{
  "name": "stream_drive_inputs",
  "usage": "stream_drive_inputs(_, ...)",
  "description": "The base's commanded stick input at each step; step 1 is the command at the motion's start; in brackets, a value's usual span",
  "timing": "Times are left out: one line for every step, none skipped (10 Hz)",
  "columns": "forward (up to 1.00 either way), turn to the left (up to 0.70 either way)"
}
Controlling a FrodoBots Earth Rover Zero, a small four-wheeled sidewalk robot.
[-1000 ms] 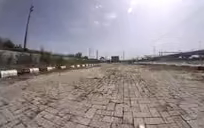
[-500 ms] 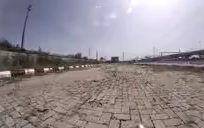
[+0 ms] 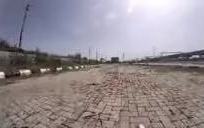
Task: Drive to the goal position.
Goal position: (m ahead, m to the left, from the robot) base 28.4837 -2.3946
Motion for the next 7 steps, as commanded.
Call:
stream_drive_inputs(1.0, 0.0)
stream_drive_inputs(1.0, 0.0)
stream_drive_inputs(1.0, 0.0)
stream_drive_inputs(1.0, 0.0)
stream_drive_inputs(1.0, 0.0)
stream_drive_inputs(1.0, 0.0)
stream_drive_inputs(1.0, 0.0)
